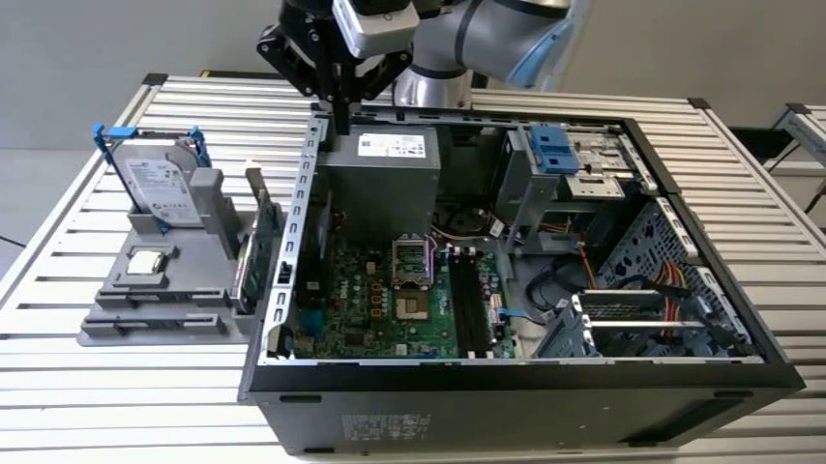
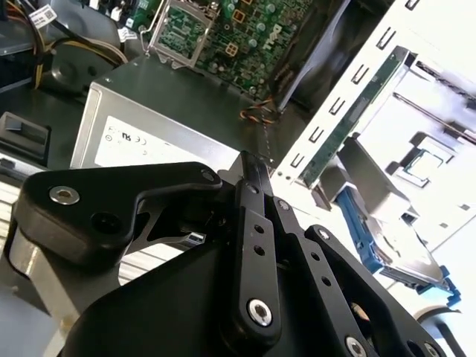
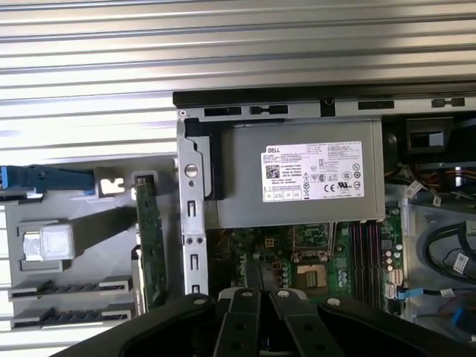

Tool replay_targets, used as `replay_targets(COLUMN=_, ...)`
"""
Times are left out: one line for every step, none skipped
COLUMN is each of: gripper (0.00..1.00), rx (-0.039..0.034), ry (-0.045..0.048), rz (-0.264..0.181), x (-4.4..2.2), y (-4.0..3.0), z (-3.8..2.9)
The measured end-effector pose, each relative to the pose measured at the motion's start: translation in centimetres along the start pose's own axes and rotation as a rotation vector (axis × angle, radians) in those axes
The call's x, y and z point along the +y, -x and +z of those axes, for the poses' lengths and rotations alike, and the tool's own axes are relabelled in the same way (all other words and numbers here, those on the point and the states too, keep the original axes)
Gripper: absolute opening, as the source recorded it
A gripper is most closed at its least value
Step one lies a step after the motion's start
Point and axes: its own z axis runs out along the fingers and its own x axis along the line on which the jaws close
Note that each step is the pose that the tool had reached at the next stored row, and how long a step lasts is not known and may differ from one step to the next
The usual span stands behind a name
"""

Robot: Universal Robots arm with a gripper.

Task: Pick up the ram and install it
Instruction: 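Reach for the ram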

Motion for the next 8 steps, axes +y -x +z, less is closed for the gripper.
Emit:
replay_targets(gripper=0.0, rx=0.0, ry=0.0, rz=0.0, x=0.0, y=-0.09, z=0.0)
replay_targets(gripper=0.0, rx=0.0001, ry=0.0001, rz=0.0, x=-0.01, y=-0.19, z=0.0)
replay_targets(gripper=0.0, rx=0.0001, ry=0.0001, rz=0.0, x=-0.02, y=-0.3, z=0.0)
replay_targets(gripper=0.0, rx=0.0002, ry=0.0001, rz=0.0, x=-0.03, y=-0.4, z=0.0)
replay_targets(gripper=0.0, rx=0.0002, ry=0.0001, rz=0.0, x=-0.03, y=-0.52, z=0.0)
replay_targets(gripper=0.0, rx=0.0002, ry=0.0001, rz=0.0, x=-0.03, y=-0.58, z=0.0)
replay_targets(gripper=0.0, rx=0.0003, ry=0.0, rz=0.0, x=-0.04, y=-0.62, z=-0.01)
replay_targets(gripper=0.0, rx=0.0004, ry=0.0, rz=0.0, x=-0.04, y=-0.65, z=-0.01)
